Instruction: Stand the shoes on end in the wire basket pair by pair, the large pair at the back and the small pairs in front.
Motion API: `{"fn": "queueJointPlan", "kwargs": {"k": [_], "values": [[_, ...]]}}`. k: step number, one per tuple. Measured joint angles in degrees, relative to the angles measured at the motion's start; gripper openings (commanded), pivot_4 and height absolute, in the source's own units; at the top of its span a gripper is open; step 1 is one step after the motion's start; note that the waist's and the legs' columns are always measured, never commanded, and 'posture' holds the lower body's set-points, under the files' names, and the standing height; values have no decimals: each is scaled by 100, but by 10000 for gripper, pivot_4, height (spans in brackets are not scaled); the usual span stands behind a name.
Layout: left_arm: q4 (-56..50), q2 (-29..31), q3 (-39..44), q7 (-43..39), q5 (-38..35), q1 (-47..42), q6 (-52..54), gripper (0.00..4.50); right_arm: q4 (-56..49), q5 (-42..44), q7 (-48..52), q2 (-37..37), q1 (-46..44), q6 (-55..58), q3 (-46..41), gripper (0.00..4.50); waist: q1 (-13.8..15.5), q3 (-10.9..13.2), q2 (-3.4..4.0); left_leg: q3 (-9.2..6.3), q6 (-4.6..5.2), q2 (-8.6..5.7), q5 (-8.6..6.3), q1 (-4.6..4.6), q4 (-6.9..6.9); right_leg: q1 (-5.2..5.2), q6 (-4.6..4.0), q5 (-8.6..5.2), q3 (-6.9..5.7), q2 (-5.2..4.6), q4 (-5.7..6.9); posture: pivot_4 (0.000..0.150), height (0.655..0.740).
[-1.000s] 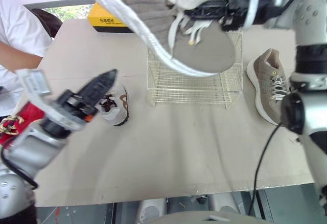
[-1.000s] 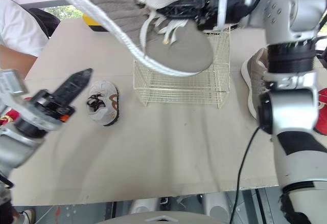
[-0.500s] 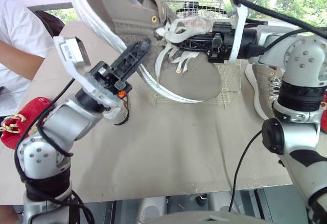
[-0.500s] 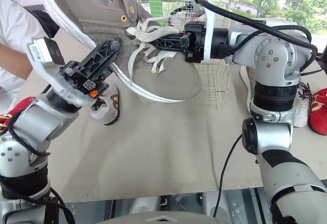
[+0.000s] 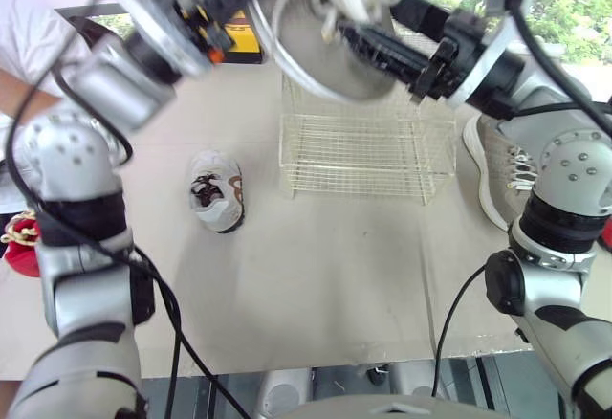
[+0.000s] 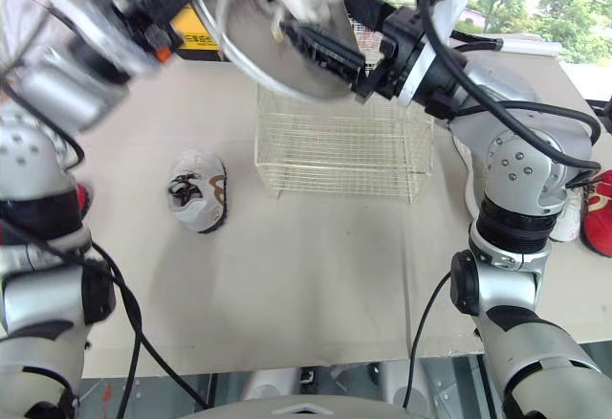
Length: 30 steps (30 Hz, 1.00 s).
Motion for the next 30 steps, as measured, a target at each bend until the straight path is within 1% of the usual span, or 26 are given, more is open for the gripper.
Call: {"fn": "queueJointPlan", "kwargs": {"k": [1,2,3,4,6,8,10,12,13,16,17,21,25,27,30], "values": [[314,-25,-86,-154,225,-219,-124,17645,-3,-14,-32,5,3,-60,-23,45000,22,0,0,-14,-1,0,1,-12,-1,-2,-1,1,-12,6,-12,1500,7400],[1330,-214,-379,-646,913,-868,-677,17643,-208,1,-95,-140,163,-134,-95,45000,62,1,-1,-17,-1,1,1,-11,-4,0,-1,0,-15,9,-10,1500,7400],[2261,-357,-520,-950,1542,-1463,-1254,17623,-366,14,-141,-234,320,-186,-109,45000,76,2,-3,-27,-2,-3,1,-18,-4,2,-1,0,-19,13,-21,1500,7400],[2616,-360,-531,-1045,1798,-1686,-1535,17581,-444,28,-153,-250,392,-194,-103,45000,59,2,-3,-21,0,-2,0,-19,-8,2,-1,1,-14,16,-35,1500,7400],[4205,-647,-593,-1595,2823,-2643,-3096,17470,-856,38,-255,-455,856,-343,-190,45000,41,2,-3,-14,3,-1,-1,-22,-15,2,0,1,-3,15,-50,1500,7400],[5067,-883,-576,-1874,3362,-3178,-4100,17403,-1112,62,-371,-526,1112,-390,-215,45000,16,2,-2,-1,25,-1,-15,-28,-21,-2,2,1,4,14,-67,1500,7400],[5677,-1085,-605,-2174,3913,-3505,-4962,17402,-1392,123,-512,-593,1311,-431,-210,45000,6,2,-2,6,41,-1,-25,-29,-25,-2,11,-5,7,11,-66,1500,7400],[5987,-1206,-626,-2375,4199,-3590,-5307,17402,-1590,185,-607,-645,1435,-437,-202,45000,-1,2,-2,8,44,-1,-27,-29,-26,-2,17,-9,8,9,-66,1500,7400],[6293,-1304,-634,-2574,4505,-3590,-5488,17402,-1785,304,-736,-717,1562,-431,-211,45000,-11,2,-2,9,45,-1,-28,-29,-26,-3,18,-10,8,9,-68,1500,7400],[6660,-1393,-677,-2884,5006,-3507,-5682,17398,-2101,596,-1008,-843,1782,-376,-232,45000,-29,3,-5,6,51,2,-31,-29,-15,-3,19,-10,8,9,-61,1500,7400],[6725,-1397,-724,-2960,5181,-3497,-5681,17326,-2152,689,-1079,-902,1826,-348,-238,45000,-30,3,-4,10,68,1,-41,-26,-15,-2,19,-11,12,9,-59,1500,7400],[6852,-1426,-694,-3008,5682,-3476,-5607,17226,-2426,1099,-1354,-1378,2252,-295,-365,45000,-30,2,-6,11,72,-1,-43,-24,0,4,20,-10,18,6,-55,1500,7400],[6938,-1413,-802,-2945,6200,-3392,-5429,17224,-2584,1417,-1314,-1857,2759,-302,-561,45000,-38,1,-6,18,72,-4,-43,-13,8,9,22,-9,28,4,-42,1500,7400],[7005,-1400,-802,-2977,6405,-3297,-5280,17196,-2592,1657,-1260,-2121,3001,-325,-729,45000,-49,1,-8,16,72,-3,-43,-12,13,8,23,-9,29,5,-32,1500,7400],[7015,-1374,-773,-3103,6536,-3311,-5159,17148,-2582,1830,-1239,-2286,3120,-421,-800,45000,-78,-2,-10,17,72,-3,-43,-3,15,9,23,-10,31,5,-20,1500,7400]]}}
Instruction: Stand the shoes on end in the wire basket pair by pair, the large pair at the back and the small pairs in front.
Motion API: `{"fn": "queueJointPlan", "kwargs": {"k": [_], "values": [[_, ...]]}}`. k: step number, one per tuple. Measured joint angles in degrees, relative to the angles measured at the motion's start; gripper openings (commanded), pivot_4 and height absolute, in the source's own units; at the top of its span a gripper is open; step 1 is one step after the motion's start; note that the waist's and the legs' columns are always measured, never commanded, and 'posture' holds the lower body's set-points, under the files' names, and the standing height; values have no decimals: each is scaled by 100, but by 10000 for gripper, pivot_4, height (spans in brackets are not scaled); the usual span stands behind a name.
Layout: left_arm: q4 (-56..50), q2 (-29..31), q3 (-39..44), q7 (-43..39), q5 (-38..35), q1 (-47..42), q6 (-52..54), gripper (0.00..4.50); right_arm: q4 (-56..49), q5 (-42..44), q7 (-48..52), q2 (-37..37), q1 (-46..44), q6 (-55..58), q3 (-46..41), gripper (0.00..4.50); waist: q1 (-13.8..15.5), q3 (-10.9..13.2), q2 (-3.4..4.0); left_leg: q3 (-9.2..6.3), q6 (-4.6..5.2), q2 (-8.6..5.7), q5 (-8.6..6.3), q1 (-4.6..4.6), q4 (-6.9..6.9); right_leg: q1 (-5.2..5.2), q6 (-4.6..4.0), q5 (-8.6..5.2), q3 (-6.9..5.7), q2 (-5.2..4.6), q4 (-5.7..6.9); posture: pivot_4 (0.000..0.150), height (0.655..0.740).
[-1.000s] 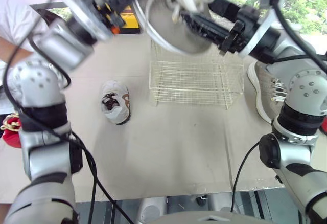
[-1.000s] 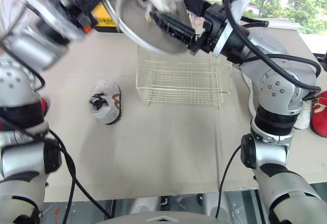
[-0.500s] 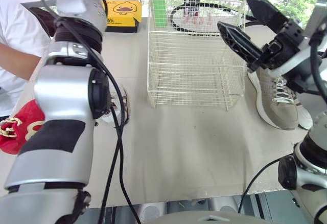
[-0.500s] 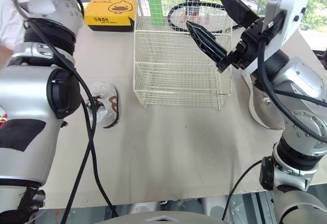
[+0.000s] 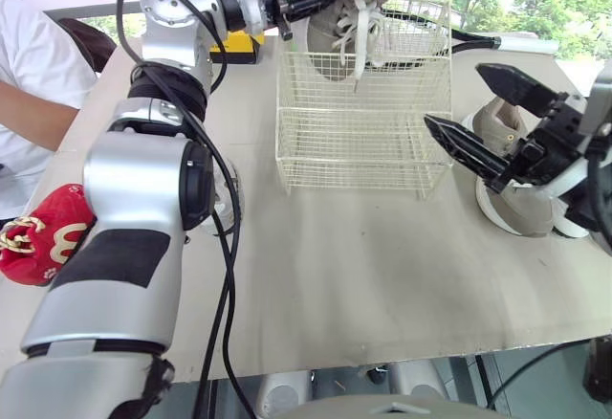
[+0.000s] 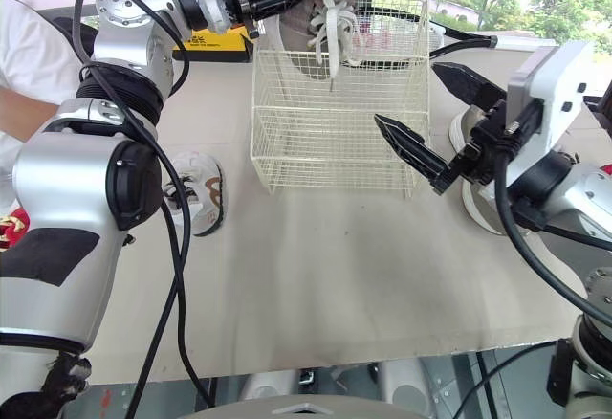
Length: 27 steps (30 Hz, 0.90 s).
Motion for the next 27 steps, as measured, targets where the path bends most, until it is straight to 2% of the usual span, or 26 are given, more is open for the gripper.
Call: {"fn": "queueJointPlan", "kwargs": {"k": [7,12,13,20,27], "values": [[-46,151,-27,10,424,-38,208,17146,27,157,-26,-251,273,-224,0,45000,-61,-7,-7,1,0,0,0,15,7,0,1,-1,18,1,23,1500,7400],[21,250,-77,94,763,7,274,42467,32,287,-133,-346,294,-338,7,45000,-92,-7,-7,3,0,1,0,36,7,-1,12,-9,37,7,45,1500,7400],[56,314,-57,64,767,35,338,44801,81,342,-174,-360,273,-355,13,45000,-93,-7,-8,3,0,2,0,36,7,-1,11,-8,37,9,47,1500,7400],[71,609,473,-803,426,50,996,44801,749,607,8,-852,46,-385,8,45000,-18,-6,-9,10,1,2,0,-6,18,-18,10,-7,18,5,34,1500,7400],[-395,894,687,-1732,98,403,1619,44801,1841,555,1393,-1914,-2,-340,-227,45000,-14,-5,-10,12,25,1,-15,-14,41,-12,13,-10,19,1,23,1500,7400]]}}
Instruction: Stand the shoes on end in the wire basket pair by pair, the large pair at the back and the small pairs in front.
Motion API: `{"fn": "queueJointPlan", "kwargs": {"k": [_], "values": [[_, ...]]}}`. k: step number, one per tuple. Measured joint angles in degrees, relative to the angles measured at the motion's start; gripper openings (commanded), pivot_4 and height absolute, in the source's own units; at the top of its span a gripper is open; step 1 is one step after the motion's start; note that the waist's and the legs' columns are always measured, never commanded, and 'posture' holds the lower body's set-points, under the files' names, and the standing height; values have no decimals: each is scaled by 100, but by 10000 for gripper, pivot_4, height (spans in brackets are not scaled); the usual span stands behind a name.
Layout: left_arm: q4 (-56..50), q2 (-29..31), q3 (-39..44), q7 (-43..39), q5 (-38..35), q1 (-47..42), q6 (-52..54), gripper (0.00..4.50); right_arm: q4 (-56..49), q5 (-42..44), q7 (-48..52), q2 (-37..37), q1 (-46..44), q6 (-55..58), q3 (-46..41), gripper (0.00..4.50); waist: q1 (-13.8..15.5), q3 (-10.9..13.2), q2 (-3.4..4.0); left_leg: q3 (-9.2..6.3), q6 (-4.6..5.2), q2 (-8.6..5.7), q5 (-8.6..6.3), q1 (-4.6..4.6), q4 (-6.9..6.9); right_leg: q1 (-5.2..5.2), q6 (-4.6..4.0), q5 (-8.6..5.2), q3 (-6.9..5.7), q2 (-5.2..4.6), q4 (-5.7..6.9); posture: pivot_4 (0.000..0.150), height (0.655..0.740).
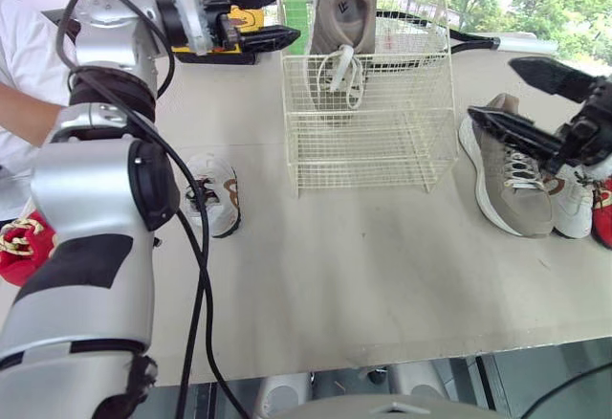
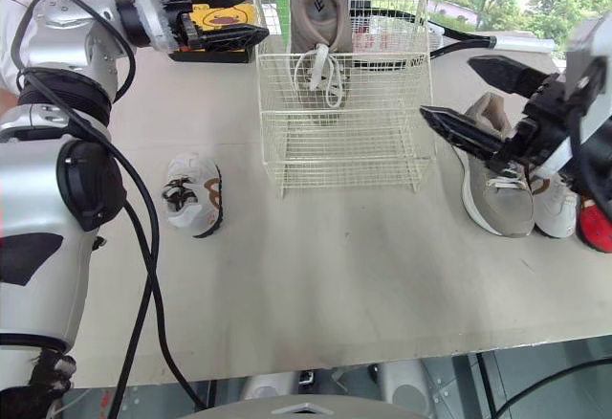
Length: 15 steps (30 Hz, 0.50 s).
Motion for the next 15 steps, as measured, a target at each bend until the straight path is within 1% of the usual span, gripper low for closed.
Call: {"fn": "queueJointPlan", "kwargs": {"k": [2,3,4,5,6,7,9,10,11,12,14,15], "values": [[-615,57,152,-324,-333,324,566,44801,298,-287,293,-153,69,-50,1,45000,-7,0,0,-1,0,1,0,0,9,0,1,0,1,0,10,1500,7400],[-925,78,183,-403,-462,491,859,44801,412,-431,325,-168,90,-69,7,45000,-11,0,0,-2,0,2,0,0,16,0,1,-1,1,0,16,1500,7400],[-1569,98,203,-473,-685,818,1367,44801,589,-695,296,-168,121,-124,17,45000,-13,0,1,-4,0,2,0,1,22,0,1,-1,3,0,20,1500,7400],[-1791,102,211,-487,-759,944,1504,44801,618,-771,277,-168,137,-149,17,45000,-14,0,1,-6,0,3,0,4,22,0,1,-1,6,0,22,1500,7400],[-2753,119,264,-394,-1036,1451,2095,44801,726,-1069,215,-172,167,-258,45,45000,-16,-4,7,-10,0,4,0,3,28,0,2,-1,8,0,25,1500,7400],[-4111,89,382,-208,-1500,2216,2871,44801,899,-1429,145,-214,235,-336,51,45000,-33,-6,12,-12,-1,9,0,14,29,1,7,-4,29,-2,37,1500,7400],[-5573,-18,461,227,-2029,3128,3856,44801,1339,-1785,31,-273,204,-293,147,45000,-45,-5,10,-9,-3,13,0,11,35,-1,8,-3,35,-3,37,1500,7400],[-6764,-273,579,796,-2563,3791,4714,44801,1702,-2021,-16,-324,124,-175,333,45000,-42,-5,9,-6,-3,15,1,12,39,0,9,-2,42,-5,39,1500,7400],[-7111,-346,597,992,-2749,3953,4985,44801,1804,-2112,-3,-329,68,-157,438,45000,-32,-2,6,-8,-2,13,0,9,41,0,15,2,43,-5,40,1500,7400],[-7986,-503,619,1482,-3120,4281,5513,44801,1960,-2304,53,-410,-32,-108,700,45000,-27,-1,6,-9,-2,11,1,10,41,-1,23,7,48,-3,38,1500,7400],[-9155,-727,627,2133,-3502,4664,5933,44801,2175,-2518,171,-487,-319,30,1062,45000,-23,-3,12,-3,-1,2,0,20,40,3,24,7,60,-3,39,1500,7400],[-9573,-827,605,2387,-3561,4831,6012,44801,2295,-2589,253,-538,-446,80,1212,45000,-22,-5,14,0,-1,-1,0,23,40,5,24,7,64,-2,38,1500,7400]]}}
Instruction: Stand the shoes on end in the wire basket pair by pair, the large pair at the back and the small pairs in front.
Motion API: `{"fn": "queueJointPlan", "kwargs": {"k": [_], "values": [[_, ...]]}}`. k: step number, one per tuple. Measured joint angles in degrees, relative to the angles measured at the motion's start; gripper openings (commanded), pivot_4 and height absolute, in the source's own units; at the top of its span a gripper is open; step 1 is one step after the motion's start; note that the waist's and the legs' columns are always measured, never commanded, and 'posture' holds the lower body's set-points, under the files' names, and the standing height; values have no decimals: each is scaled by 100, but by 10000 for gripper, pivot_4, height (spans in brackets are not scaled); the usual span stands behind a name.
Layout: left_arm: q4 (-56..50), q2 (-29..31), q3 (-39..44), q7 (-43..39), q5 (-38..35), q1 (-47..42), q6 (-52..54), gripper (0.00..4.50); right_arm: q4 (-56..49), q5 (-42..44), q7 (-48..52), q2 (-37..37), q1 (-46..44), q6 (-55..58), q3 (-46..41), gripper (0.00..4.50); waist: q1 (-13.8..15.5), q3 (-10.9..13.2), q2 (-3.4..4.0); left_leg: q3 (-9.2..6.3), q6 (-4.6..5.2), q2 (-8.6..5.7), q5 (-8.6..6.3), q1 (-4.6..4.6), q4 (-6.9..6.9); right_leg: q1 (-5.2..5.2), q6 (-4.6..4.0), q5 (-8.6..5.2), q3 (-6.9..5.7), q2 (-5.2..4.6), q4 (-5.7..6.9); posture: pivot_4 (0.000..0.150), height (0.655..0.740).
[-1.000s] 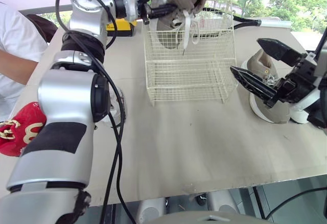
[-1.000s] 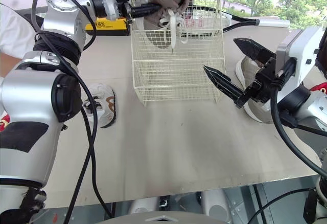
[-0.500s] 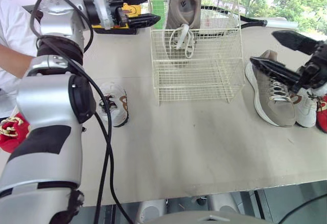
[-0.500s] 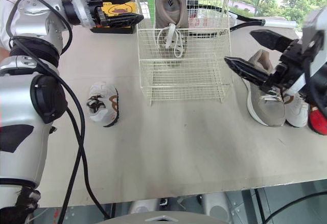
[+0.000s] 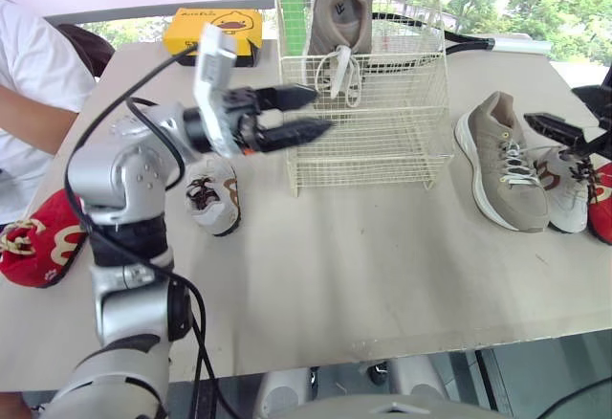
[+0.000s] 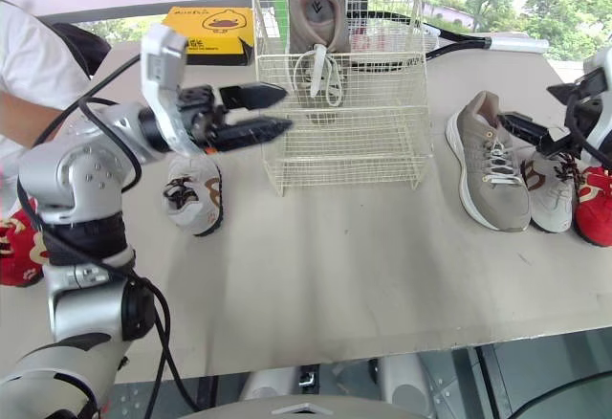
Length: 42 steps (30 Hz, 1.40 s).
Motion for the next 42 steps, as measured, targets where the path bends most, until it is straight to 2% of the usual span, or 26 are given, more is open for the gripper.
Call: {"fn": "queueJointPlan", "kwargs": {"k": [1,4,5,7,9,12,13,15,18,23,25,27,30,35,42], "values": [[-659,-103,-95,450,-71,402,130,44801,358,-126,166,-40,-348,145,279,45000,-12,-1,2,6,1,-4,0,11,-1,8,0,0,9,2,-3,1500,7400],[-1446,-216,-234,1206,-468,956,715,44801,1336,-522,366,6,-1041,512,808,45000,-10,0,-3,2,1,-6,0,12,-1,12,1,1,18,13,-5,1500,7400],[-1619,-92,-189,1274,-643,1104,814,44801,1555,-672,431,79,-1217,598,1036,45000,-8,0,-3,2,1,-5,0,13,-1,12,1,1,20,18,-5,1500,7400],[-1801,117,-64,1286,-940,1378,921,44801,1885,-942,606,224,-1464,614,1434,45000,-48,-3,2,11,1,-4,0,27,-4,15,1,1,30,24,-4,1500,7400],[-2023,432,64,1262,-1383,1872,993,44801,2659,-1452,994,511,-1919,541,2084,45000,-85,-1,3,16,1,-1,0,33,-7,18,1,1,36,27,-4,1500,7400],[-2191,597,91,1302,-1632,2112,964,44801,3493,-1900,1272,801,-2365,301,2461,45000,-81,1,6,20,1,-5,0,32,-6,19,0,1,39,25,-6,1500,7400],[-2289,636,105,1405,-1799,2225,897,44801,4232,-2286,1415,1035,-2817,85,2685,45000,-74,1,7,20,1,-8,0,32,-6,23,0,2,43,24,-10,1500,7400],[-2342,666,105,1489,-1901,2280,826,44801,4720,-2608,1511,1159,-3112,-84,2883,45000,-56,1,6,13,1,-9,-1,31,-6,28,-1,2,40,24,-15,1500,7400],[-2408,740,99,1763,-1979,2392,621,44801,5842,-3336,1544,1557,-3692,-368,3252,45000,-43,-1,5,11,5,-9,-4,86,-9,92,-11,-4,38,25,-31,1500,7400],[-2506,760,39,2201,-2168,2551,351,44801,6665,-4072,1760,1799,-3950,-701,3503,45000,12,-8,-7,0,6,-10,-5,90,-10,109,-25,-13,35,18,-35,1500,7400],[-2536,818,2,2276,-2188,2551,241,45000,6868,-4175,1920,1866,-4057,-604,3464,39703,9,-12,-14,-2,6,-10,-5,91,-10,110,-26,-13,33,19,-34,1500,7400],[-2543,881,-55,2297,-2194,2553,130,45000,7049,-4231,2149,1966,-4123,-467,3389,32345,4,-16,-15,-4,6,-9,-5,92,-11,110,-26,-13,30,23,-34,1500,7400],[-2541,895,-257,2331,-2222,2545,5,45000,7216,-4355,2331,2032,-4200,-361,3280,18194,5,-21,-21,-11,6,-7,-6,92,-16,110,-26,-13,22,26,-34,1500,7400],[-2511,1020,-495,2362,-2297,2415,-110,45000,7404,-4433,2321,2128,-4237,-303,2884,91,-20,-41,-45,-13,5,-2,-6,97,-20,110,-27,-13,23,33,-34,1500,7400],[-2254,1237,-724,2235,-2299,2231,-196,45000,7342,-3740,1825,1897,-3946,-35,1413,91,-27,-27,-26,4,6,-10,-6,92,-20,105,-26,-13,42,23,-34,1500,7400]]}}
